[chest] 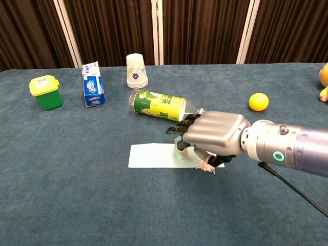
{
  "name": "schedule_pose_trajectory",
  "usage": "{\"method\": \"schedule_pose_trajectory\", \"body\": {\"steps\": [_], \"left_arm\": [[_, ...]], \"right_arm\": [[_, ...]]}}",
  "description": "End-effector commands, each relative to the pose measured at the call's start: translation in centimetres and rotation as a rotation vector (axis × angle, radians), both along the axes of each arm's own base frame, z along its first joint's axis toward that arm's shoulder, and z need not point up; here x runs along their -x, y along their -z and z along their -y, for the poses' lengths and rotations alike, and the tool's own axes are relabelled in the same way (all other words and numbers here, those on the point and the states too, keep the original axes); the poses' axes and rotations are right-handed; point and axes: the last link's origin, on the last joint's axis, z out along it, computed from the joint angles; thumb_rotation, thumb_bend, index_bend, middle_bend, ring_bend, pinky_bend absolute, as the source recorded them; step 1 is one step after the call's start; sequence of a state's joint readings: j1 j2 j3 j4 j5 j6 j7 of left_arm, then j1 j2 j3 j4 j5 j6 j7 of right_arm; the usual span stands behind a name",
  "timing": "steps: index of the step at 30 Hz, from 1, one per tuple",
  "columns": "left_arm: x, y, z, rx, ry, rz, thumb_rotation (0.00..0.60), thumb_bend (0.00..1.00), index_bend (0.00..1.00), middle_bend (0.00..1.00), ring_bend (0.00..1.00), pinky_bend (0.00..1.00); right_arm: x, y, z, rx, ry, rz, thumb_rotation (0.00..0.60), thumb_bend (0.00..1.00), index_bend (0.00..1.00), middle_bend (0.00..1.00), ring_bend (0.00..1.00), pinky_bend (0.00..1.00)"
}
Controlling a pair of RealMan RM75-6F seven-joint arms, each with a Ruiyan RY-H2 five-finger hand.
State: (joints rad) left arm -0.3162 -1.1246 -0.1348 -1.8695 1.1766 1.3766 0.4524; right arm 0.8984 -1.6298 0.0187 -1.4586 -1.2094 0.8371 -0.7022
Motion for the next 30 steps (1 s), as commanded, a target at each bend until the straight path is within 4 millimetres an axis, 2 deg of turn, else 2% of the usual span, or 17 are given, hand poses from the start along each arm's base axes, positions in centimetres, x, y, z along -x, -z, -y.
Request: {"method": "schedule_pose_trajectory", "body": {"steps": [1, 7, 11, 13, 14, 15, 16, 17, 18, 20, 24, 30], "left_arm": [[0.0, 0.0, 0.0, -0.001, 0.0, 0.001, 0.6, 0.0, 0.0, 0.0, 0.0, 0.0], [0.0, -0.1, 0.0, -0.001, 0.0, 0.004, 0.6, 0.0, 0.0, 0.0, 0.0, 0.0], [0.1, -0.2, 0.3, 0.004, 0.0, 0.006, 0.6, 0.0, 0.0, 0.0, 0.0, 0.0], [0.1, -0.2, 0.6, 0.008, 0.001, 0.003, 0.6, 0.0, 0.0, 0.0, 0.0, 0.0], [0.1, -0.2, 0.8, 0.009, 0.001, 0.004, 0.6, 0.0, 0.0, 0.0, 0.0, 0.0], [0.2, -0.3, 0.9, 0.009, 0.002, 0.005, 0.6, 0.0, 0.0, 0.0, 0.0, 0.0], [0.3, -0.4, 1.3, 0.006, 0.0, 0.006, 0.6, 0.0, 0.0, 0.0, 0.0, 0.0], [0.4, -0.5, 1.7, 0.006, -0.002, 0.007, 0.6, 0.0, 0.0, 0.0, 0.0, 0.0], [0.6, -0.6, 2.2, 0.007, -0.013, 0.01, 0.6, 0.0, 0.0, 0.0, 0.0, 0.0], [0.9, -0.8, 3.1, 0.006, -0.017, 0.009, 0.6, 0.0, 0.0, 0.0, 0.0, 0.0], [1.3, -1.0, 4.5, -0.003, -0.024, 0.008, 0.6, 0.0, 0.0, 0.0, 0.0, 0.0], [1.7, -1.3, 6.3, -0.011, -0.034, 0.015, 0.6, 0.0, 0.0, 0.0, 0.0, 0.0]], "right_arm": [[-0.7, -0.9, 0.4, 0.023, -0.008, 0.032, 0.6, 0.81, 0.39, 0.0, 0.0, 0.0], [-1.2, -4.1, 1.1, 0.091, -0.014, 0.105, 0.6, 0.8, 0.33, 0.0, 0.0, 0.0], [-0.1, -7.2, 0.8, 0.156, -0.002, 0.155, 0.6, 0.77, 0.2, 0.0, 0.0, 0.0], [1.2, -9.3, 0.3, 0.198, 0.011, 0.177, 0.6, 0.68, 0.15, 0.0, 0.0, 0.0], [2.0, -10.3, 0.0, 0.223, 0.026, 0.192, 0.6, 0.57, 0.13, 0.0, 0.0, 0.0], [2.8, -11.4, -0.4, 0.247, 0.043, 0.208, 0.6, 0.42, 0.12, 0.0, 0.0, 0.0], [4.7, -13.5, -1.1, 0.303, 0.111, 0.248, 0.6, 0.32, 0.12, 0.0, 0.0, 0.0], [5.7, -14.5, -1.8, 0.324, 0.139, 0.272, 0.6, 0.17, 0.1, 0.0, 0.0, 0.0], [7.4, -16.0, -2.8, 0.356, 0.216, 0.309, 0.6, 0.07, 0.07, 0.0, 0.0, 0.0], [9.3, -17.6, -4.5, 0.371, 0.294, 0.349, 0.6, 0.0, 0.02, 0.0, 0.0, 0.0], [11.8, -19.5, -7.1, 0.403, 0.398, 0.415, 0.6, 0.0, 0.0, 0.0, 0.0, 0.0], [14.1, -20.7, -10.2, 0.426, 0.486, 0.491, 0.6, 0.0, 0.0, 0.0, 0.0, 0.0]]}}
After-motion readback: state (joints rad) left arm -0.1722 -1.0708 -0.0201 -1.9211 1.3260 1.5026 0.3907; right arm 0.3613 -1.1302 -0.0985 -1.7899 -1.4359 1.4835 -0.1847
